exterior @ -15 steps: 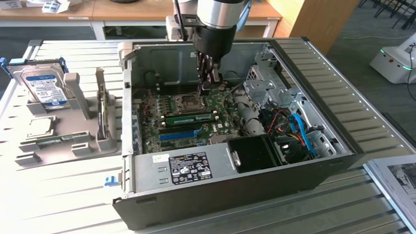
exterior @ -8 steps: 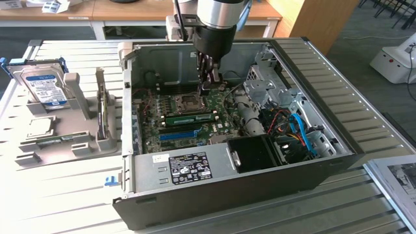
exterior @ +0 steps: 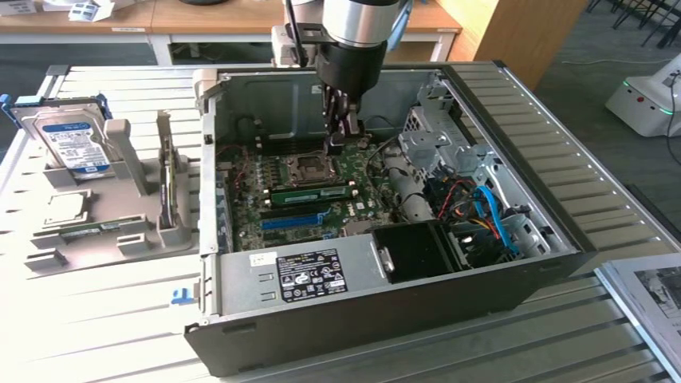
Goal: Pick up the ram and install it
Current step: 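Press down the ram until it locks into place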
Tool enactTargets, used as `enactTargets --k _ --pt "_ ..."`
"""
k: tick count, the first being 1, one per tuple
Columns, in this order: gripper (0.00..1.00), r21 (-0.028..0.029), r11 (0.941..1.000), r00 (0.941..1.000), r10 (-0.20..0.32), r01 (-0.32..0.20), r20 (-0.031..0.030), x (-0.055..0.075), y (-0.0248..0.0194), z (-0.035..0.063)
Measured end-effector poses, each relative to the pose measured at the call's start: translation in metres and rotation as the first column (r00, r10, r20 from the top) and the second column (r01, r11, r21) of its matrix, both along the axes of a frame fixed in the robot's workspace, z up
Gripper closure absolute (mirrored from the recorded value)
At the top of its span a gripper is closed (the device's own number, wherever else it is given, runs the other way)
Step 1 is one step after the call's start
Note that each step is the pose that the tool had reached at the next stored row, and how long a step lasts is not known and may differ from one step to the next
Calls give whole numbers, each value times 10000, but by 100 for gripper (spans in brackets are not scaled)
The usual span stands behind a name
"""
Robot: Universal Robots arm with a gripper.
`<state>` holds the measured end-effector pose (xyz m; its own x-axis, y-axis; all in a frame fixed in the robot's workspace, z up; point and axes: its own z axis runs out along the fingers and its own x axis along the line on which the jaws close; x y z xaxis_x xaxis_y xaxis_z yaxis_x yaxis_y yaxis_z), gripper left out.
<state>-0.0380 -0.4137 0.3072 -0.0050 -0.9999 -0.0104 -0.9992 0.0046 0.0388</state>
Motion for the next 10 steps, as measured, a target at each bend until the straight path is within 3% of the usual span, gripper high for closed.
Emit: enactTargets --k 4,10 --pt "90 -2 10000 10000 1 -1 -1 9 0 0" --pt "90 0 10000 10000 0 0 -12 151 0 0"
